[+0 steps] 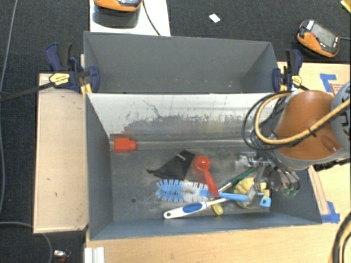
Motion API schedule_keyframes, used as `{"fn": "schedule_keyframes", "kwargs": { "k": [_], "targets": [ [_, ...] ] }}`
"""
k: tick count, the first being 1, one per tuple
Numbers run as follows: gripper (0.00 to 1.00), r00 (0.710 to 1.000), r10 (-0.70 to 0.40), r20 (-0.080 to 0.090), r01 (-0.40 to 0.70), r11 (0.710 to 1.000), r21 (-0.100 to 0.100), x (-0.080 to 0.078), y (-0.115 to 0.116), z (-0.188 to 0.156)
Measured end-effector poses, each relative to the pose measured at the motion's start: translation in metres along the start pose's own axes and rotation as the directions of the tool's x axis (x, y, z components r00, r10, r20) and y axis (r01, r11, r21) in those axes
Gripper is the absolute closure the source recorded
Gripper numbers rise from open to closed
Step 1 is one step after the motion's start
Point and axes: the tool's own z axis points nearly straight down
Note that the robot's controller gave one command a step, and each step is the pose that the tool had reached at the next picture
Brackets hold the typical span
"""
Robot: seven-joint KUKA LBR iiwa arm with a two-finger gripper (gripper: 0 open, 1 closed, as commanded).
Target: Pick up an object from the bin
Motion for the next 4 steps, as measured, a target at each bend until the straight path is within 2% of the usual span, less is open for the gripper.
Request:
{"fn": "schedule_keyframes", "kwargs": {
  "k": [1, 2, 3, 4],
  "targets": [
    [0.0, 1.0, -0.004, 0.008, 0.004, 1.0, 0.001, -0.002, 0.0, -0.004],
    [0.0, 0.995, 0.098, 0.012, -0.098, 0.995, 0.0, 0.005, -0.044, 0.077],
    [0.0, 0.992, 0.124, 0.022, -0.124, 0.992, -0.002, -0.009, -0.054, 0.021],
    [0.0, 0.967, 0.253, 0.005, -0.253, 0.967, -0.003, 0.001, -0.03, 0.048]
  ]
}}
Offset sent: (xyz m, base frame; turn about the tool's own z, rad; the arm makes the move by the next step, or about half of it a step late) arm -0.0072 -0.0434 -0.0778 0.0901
